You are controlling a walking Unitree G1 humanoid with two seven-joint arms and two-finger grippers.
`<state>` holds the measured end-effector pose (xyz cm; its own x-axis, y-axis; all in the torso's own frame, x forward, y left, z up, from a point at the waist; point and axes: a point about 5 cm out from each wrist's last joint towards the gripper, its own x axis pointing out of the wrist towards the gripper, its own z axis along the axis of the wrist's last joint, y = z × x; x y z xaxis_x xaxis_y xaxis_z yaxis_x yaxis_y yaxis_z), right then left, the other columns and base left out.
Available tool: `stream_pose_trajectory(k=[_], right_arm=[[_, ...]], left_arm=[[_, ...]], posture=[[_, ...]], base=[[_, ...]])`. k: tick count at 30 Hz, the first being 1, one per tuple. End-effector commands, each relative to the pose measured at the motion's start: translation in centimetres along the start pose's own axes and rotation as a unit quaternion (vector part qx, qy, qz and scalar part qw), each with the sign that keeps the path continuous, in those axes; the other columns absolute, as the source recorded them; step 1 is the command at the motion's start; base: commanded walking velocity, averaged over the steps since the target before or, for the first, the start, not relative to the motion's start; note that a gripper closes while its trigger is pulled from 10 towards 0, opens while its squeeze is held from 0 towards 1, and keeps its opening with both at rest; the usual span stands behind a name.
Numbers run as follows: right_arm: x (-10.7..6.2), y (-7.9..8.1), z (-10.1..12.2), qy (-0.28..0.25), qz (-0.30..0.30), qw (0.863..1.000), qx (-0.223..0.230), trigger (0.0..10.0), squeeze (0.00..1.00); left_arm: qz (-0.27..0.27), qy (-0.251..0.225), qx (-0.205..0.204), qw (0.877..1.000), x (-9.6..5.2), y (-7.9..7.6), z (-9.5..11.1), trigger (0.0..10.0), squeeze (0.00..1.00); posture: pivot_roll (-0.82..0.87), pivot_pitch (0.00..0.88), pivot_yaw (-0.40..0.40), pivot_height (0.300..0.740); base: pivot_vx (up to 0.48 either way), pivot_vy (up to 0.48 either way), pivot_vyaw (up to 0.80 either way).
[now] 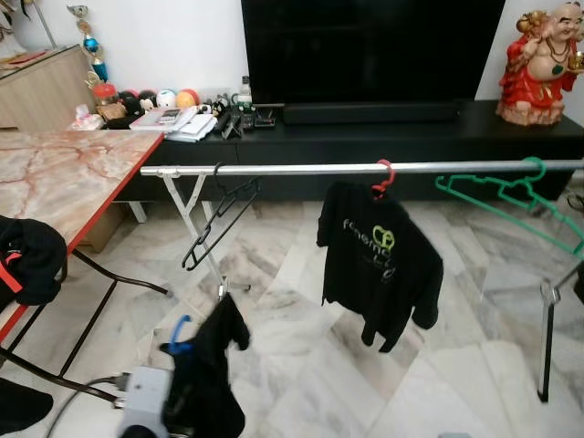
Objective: Hang hanger
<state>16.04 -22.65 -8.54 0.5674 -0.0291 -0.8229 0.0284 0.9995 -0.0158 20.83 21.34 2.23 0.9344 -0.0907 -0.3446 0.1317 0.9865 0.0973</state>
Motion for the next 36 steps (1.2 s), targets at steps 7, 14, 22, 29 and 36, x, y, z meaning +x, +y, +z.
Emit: stream_pose_trajectory(k=[7,14,22,29,36], right_arm=[[0.1,0.7,-0.1,0.003,0.008,1.0,-0.002,10.0,0.0],[0.1,0.6,0.1,-0.001,0.006,1.0,-0.004,10.0,0.0],[0.1,0.5,0.1,0.0,0.003,1.0,-0.012,10.0,0.0],[0.2,0.7,0.2,-0.009,-0.01,1.0,0.003,10.0,0.0],[0.2,0.7,0.2,-0.006,-0.011,1.0,-0.003,10.0,0.0]], left_arm=[[0.037,-0.016,0.011,0.999,-0.2,1.8,0.6,10.0,0.0],[0.058,-0.029,0.002,0.998,-0.2,2.0,0.7,10.0,0.0],[0.077,-0.029,0.001,0.997,-0.2,2.6,1.0,10.0,0.0],[0.072,-0.027,-0.001,0.997,0.3,2.7,1.3,10.0,0.0],[0.065,-0.032,-0.003,0.997,0.7,2.4,1.7,10.0,0.0]], posture=[[0.06,0.0,0.027,0.74],[0.06,0.0,0.022,0.74],[0.07,0.002,0.029,0.74],[0.05,0.007,0.063,0.74],[0.06,0.007,0.061,0.74]], base=[[0.0,-0.385,0.0],[0.0,0.0,0.0],[0.0,0.0,0.0],[0.037,0.0,0.0],[0.303,0.0,0.0]])
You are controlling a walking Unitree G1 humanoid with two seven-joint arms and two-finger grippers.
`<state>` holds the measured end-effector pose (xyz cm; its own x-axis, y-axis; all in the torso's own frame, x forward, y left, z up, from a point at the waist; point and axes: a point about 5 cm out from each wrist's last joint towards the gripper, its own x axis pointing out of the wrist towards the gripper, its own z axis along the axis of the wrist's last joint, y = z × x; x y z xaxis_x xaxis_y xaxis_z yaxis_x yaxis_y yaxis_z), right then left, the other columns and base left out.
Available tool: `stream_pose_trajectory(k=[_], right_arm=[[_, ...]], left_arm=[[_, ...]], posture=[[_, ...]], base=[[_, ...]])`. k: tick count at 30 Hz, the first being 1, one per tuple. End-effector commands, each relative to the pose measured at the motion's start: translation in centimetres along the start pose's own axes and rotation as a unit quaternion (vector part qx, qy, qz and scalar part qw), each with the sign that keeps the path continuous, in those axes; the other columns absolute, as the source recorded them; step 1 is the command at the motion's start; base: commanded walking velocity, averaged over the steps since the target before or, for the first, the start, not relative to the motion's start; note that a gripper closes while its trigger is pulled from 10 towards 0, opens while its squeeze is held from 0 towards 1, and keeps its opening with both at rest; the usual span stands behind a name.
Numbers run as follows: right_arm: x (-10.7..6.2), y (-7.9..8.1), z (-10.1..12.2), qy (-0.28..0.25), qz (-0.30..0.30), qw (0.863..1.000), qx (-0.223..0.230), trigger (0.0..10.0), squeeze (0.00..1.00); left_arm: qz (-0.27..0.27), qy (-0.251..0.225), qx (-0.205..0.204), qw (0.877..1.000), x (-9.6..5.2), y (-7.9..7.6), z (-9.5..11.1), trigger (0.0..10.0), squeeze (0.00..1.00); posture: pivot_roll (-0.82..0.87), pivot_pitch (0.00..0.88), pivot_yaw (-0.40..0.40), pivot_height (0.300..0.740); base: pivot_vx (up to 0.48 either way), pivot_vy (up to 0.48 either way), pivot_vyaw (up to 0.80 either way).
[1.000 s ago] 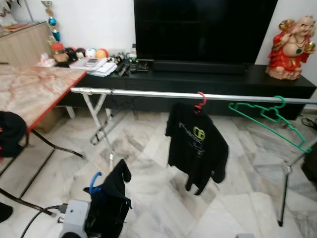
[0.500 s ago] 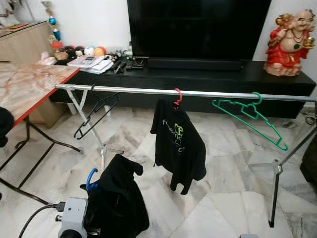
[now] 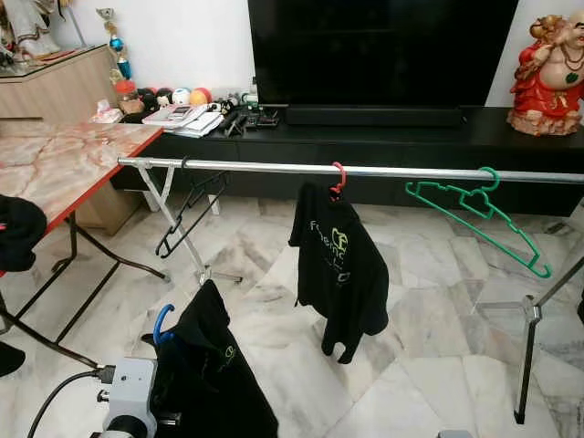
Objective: Hang hanger
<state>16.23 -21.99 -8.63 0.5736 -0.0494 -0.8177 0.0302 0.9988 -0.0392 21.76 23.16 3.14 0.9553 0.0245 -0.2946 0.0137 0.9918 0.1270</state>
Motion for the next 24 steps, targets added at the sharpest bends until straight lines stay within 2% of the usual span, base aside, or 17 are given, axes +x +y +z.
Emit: stream_pose_trajectory(k=[1,9,24], right_arm=[[0.04,0.08,0.11,-0.002,-0.001,1.0,0.002,10.0,0.0],[0.03,-0.06,0.2,-0.004,-0.005,1.0,-0.003,10.0,0.0],[0.1,0.05,0.42,-0.006,-0.005,1.0,-0.003,10.0,0.0]], left_arm=[[0.005,-0.012,0.0,1.0,0.33,0.36,0.71,10.0,0.0],[0.001,-0.007,-0.006,1.0,0.19,-0.21,0.35,10.0,0.0],[0.002,-0.011,-0.008,1.0,0.48,-0.29,0.63,10.0,0.0]], posture=[[0.06,0.007,0.061,0.74],[0.06,0.016,0.057,0.74],[0.07,0.02,0.057,0.74]], base=[[0.315,0.0,0.0],[0.333,0.0,0.0],[0.346,0.0,0.0]])
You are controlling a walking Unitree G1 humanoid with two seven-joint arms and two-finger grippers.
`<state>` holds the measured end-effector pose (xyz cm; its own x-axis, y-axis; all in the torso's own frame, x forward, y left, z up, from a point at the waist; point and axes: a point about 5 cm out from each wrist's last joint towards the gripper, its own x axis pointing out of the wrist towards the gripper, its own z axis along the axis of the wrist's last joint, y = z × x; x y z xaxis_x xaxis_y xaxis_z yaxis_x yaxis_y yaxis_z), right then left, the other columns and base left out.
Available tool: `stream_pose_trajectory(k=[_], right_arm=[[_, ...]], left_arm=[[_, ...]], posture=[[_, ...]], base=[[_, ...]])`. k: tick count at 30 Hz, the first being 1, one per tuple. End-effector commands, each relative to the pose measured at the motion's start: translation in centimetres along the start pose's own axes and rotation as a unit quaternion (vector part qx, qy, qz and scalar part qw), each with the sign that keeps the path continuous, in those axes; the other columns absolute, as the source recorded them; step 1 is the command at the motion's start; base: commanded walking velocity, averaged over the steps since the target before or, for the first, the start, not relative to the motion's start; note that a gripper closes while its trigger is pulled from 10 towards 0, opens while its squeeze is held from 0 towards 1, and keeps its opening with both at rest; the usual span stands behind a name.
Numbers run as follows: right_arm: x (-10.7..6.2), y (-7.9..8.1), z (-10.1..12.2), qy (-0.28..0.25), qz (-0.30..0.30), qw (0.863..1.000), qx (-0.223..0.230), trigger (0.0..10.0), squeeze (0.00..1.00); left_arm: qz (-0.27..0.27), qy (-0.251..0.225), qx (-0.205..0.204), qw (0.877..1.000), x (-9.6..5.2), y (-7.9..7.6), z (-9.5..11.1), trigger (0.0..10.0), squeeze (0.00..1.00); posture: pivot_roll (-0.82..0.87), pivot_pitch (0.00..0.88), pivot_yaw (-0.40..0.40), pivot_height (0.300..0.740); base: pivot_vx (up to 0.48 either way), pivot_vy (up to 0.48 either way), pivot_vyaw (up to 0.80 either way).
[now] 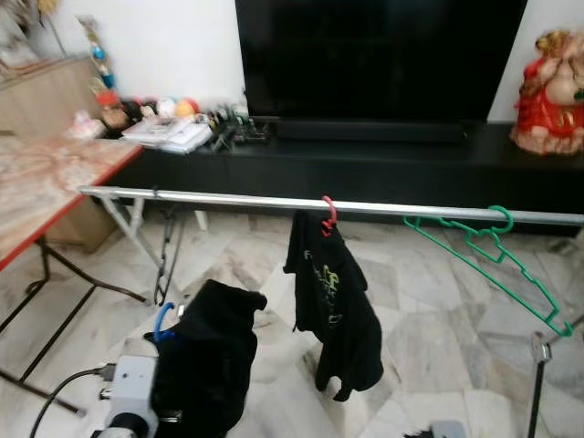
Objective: Hang hanger
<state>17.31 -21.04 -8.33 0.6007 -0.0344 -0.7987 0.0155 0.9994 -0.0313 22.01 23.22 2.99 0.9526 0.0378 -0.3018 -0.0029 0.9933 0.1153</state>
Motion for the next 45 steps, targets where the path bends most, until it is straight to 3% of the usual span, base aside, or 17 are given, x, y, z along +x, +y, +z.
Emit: stream_pose_trajectory(k=[1,23,37,45], right_arm=[[-0.3,-0.9,-0.6,0.011,-0.013,1.0,0.001,10.0,0.0],[-0.3,-1.0,-0.6,0.012,-0.007,1.0,-0.009,10.0,0.0],[-0.3,-0.8,-1.0,0.017,-0.003,1.0,-0.019,10.0,0.0],[-0.3,-0.7,-1.0,0.018,-0.001,1.0,-0.021,10.0,0.0]], left_arm=[[-0.005,-0.015,0.0,1.0,0.2,-0.4,0.7,10.0,0.0],[0.0,-0.015,-0.007,1.0,0.2,-0.7,0.6,10.0,0.0],[-0.022,-0.042,-0.023,0.999,1.0,-1.2,1.9,10.0,0.0],[-0.056,-0.064,0.003,0.996,1.9,-1.0,3.5,10.0,0.0]], posture=[[0.07,0.02,0.054,0.74],[0.07,0.021,0.045,0.74],[0.07,0.0,0.05,0.74],[0.06,0.0,0.054,0.74]], base=[[0.349,0.0,0.0],[0.347,0.0,0.0],[0.0,0.0,0.0],[0.0,0.0,0.0]])
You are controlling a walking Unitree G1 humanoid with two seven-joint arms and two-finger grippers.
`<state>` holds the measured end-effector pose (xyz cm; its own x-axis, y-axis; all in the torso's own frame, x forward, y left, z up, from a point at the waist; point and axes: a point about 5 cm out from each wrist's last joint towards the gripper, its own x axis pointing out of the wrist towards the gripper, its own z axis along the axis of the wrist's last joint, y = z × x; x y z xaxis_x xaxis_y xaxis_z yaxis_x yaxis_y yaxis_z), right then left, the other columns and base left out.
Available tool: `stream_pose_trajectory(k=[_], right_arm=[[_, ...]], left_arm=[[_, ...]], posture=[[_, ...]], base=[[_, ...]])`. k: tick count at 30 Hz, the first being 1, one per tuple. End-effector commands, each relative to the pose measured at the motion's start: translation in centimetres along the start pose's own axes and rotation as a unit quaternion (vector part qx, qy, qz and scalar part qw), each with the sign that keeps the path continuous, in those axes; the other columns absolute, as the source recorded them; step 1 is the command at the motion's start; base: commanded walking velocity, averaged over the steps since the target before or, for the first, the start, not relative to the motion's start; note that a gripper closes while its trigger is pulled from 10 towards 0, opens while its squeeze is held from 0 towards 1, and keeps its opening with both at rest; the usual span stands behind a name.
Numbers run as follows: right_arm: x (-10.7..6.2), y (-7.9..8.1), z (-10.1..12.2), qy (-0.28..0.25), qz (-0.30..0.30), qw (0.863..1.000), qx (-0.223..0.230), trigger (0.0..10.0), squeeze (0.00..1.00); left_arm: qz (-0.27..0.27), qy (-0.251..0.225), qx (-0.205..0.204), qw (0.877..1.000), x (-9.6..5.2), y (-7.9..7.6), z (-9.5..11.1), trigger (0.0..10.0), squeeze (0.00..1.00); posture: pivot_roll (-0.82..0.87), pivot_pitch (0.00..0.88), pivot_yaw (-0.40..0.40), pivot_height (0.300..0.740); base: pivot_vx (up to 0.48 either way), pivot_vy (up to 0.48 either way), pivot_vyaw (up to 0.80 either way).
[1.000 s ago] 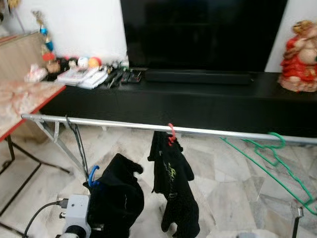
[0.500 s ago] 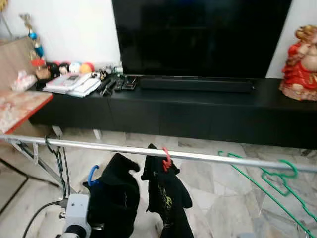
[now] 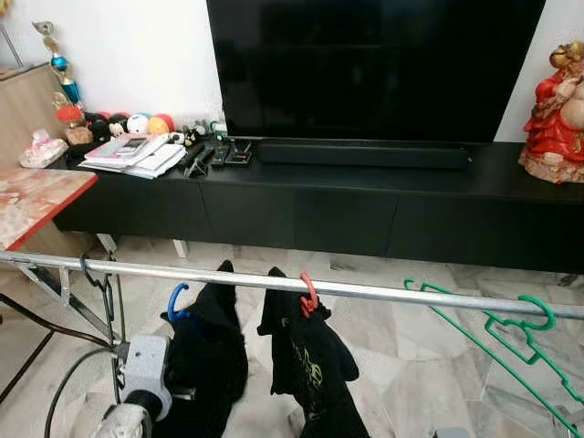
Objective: Hang hanger
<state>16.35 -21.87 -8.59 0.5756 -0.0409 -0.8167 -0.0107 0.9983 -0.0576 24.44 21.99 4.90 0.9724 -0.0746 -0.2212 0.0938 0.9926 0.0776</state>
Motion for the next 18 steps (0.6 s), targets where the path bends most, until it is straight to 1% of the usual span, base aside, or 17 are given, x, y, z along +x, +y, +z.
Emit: stream_pose_trajectory(k=[1,2,4,7,11,12,16,18], right_arm=[[0.0,0.1,-0.1,0.003,0.002,1.0,-0.004,10.0,0.0],[0.0,0.1,-0.1,0.003,0.002,1.0,-0.004,10.0,0.0],[0.0,0.1,-0.1,0.003,0.003,1.0,-0.005,10.0,0.0],[0.0,0.1,0.0,0.002,0.004,1.0,-0.005,10.0,0.0],[0.0,0.1,0.1,0.001,0.003,1.0,-0.005,10.0,0.0],[0.0,0.1,0.1,0.001,0.004,1.0,-0.005,10.0,0.0],[0.1,0.1,0.1,0.003,0.007,1.0,-0.012,10.0,0.0],[0.1,0.1,0.1,0.003,0.007,1.0,-0.012,10.0,0.0]], left_arm=[[-0.008,-0.021,0.013,1.0,0.5,0.1,1.1,10.0,0.0],[-0.008,-0.021,0.013,1.0,0.5,0.1,1.1,10.0,0.0],[-0.008,-0.026,0.016,0.999,1.0,0.1,1.6,10.0,0.0],[0.001,-0.022,0.02,1.0,2.1,0.1,2.0,10.0,0.0],[0.004,-0.016,0.027,0.999,2.5,0.0,2.0,10.0,0.0],[0.001,-0.019,0.017,1.0,3.2,-0.4,2.3,10.0,0.0],[-0.005,-0.026,-0.007,1.0,4.4,-1.2,3.0,10.0,0.0],[-0.006,-0.026,-0.008,1.0,4.5,-1.2,3.1,10.0,0.0]], posture=[[0.07,0.0,0.051,0.74],[0.07,0.0,0.051,0.74],[0.07,0.0,0.05,0.74],[0.07,0.0,0.05,0.74],[0.06,0.0,0.048,0.74],[0.06,0.0,0.043,0.74],[0.06,0.0,0.04,0.74],[0.06,0.0,0.041,0.74]], base=[[0.0,0.0,0.0],[0.0,0.0,0.0],[0.0,0.0,0.0],[0.0,0.0,0.0],[0.0,0.0,0.0],[0.0,0.0,0.0],[0.0,0.0,0.0],[0.0,0.0,0.0]])
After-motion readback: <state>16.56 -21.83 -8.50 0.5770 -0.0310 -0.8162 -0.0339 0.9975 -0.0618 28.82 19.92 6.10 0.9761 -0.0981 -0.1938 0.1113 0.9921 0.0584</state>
